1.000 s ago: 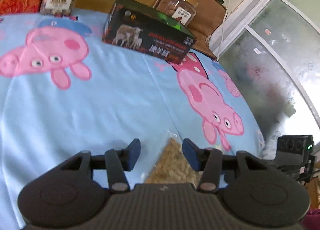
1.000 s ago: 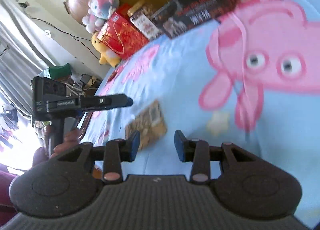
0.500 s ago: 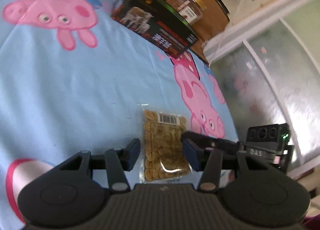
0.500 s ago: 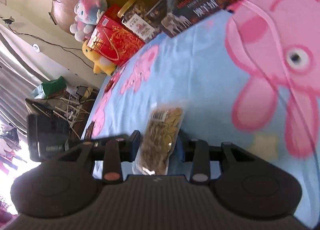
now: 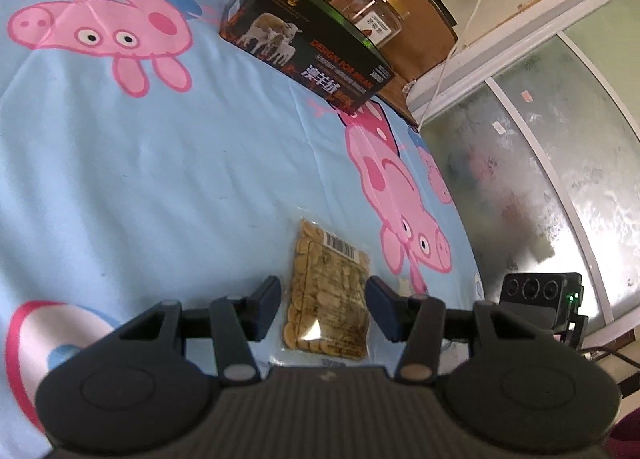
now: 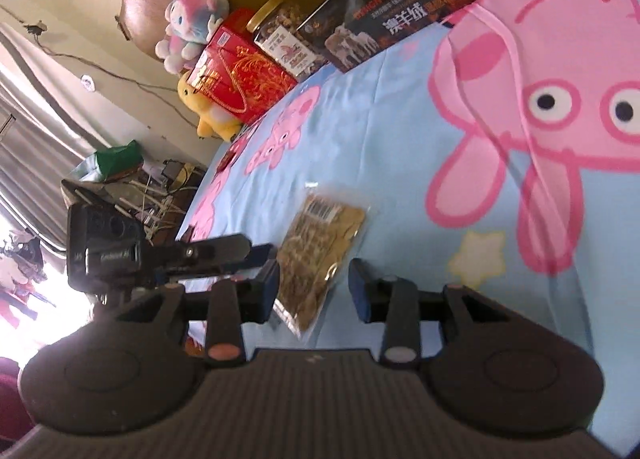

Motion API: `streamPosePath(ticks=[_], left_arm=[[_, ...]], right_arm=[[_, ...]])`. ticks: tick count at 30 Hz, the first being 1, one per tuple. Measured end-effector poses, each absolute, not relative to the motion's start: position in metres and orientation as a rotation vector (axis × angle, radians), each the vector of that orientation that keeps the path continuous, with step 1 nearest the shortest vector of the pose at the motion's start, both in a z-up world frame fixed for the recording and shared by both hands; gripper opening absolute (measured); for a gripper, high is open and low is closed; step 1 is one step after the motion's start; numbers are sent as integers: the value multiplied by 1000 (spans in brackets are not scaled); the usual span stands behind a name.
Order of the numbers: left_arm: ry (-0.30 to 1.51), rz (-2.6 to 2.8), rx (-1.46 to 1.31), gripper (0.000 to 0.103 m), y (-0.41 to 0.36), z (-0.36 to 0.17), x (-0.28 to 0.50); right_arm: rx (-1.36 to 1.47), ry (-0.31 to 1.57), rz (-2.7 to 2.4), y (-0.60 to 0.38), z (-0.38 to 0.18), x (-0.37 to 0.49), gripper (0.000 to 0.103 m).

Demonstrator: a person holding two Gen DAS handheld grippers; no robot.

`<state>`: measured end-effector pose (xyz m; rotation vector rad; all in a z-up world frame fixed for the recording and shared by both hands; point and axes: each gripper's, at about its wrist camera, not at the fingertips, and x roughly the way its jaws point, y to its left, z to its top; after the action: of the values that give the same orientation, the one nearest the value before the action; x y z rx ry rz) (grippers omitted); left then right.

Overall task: Organize snacks
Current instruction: 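Grasp the clear bag of crackers with the left tool, then lower the cracker bag into the black box and open the left tool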

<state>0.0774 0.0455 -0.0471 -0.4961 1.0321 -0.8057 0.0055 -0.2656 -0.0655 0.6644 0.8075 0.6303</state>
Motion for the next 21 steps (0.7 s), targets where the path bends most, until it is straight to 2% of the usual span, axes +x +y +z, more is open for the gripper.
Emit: streamPosePath(ticks=[4,5,6,8,10,16,21], left_arm=[[1035,-809,-504,48,43,-48,76],[1034,-806,-504,49,42,-48,75],[1035,-809,-506,52,42,-48,75],[1026,-795,-507,51,41,-47,75],[1012,-776,-483,47,38,-41,79],[914,-784,-424,47,28,2,117],[806,-749,-322,47,4,44,172]], right_arm=[[650,795,646,-253,-65,10,40],[643,795,651,-251,-65,11,35],[624,799,653,-248,-65,13,26],[594,800,657,-242,-66,15,20],[584,781,654,-240,-63,18,18],[530,662,662,-243,-28,44,16],[467,551,648,-250,10,97,16]])
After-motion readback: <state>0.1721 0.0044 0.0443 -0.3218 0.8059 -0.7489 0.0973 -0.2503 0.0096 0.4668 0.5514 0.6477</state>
